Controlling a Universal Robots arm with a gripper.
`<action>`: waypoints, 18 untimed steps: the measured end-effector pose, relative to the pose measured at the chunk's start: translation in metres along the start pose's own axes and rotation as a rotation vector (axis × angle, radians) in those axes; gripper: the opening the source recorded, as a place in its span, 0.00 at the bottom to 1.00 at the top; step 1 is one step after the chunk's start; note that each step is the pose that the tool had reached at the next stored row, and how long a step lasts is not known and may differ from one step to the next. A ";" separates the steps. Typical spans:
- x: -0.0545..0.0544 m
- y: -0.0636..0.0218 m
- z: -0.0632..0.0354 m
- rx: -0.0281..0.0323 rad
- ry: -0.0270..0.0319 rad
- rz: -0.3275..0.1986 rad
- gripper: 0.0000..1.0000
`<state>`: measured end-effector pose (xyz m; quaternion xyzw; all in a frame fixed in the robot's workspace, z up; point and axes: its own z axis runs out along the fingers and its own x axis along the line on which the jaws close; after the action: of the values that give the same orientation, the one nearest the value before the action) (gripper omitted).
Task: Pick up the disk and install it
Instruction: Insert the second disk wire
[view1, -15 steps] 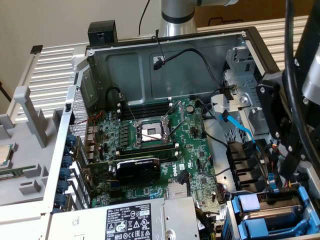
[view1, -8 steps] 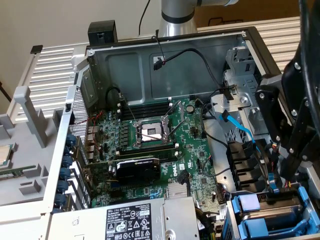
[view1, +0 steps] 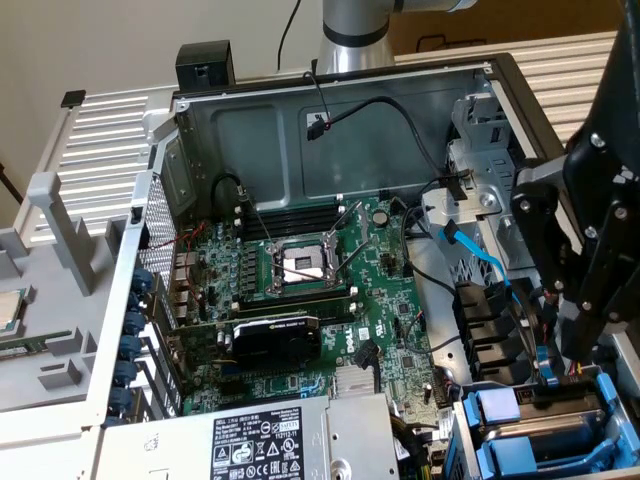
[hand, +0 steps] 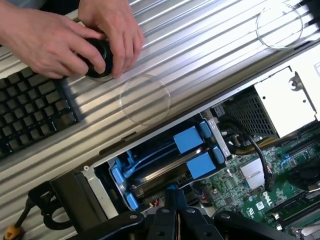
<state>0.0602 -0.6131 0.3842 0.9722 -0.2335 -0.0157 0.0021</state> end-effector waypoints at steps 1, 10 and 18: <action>0.000 0.0000 0.0000 -0.0005 0.0002 -0.017 0.11; 0.000 0.0000 0.0001 -0.0025 0.0010 -0.084 0.11; 0.000 0.0000 0.0003 -0.0065 0.0025 -0.220 0.11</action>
<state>0.0601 -0.6130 0.3839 0.9920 -0.1256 -0.0154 0.0038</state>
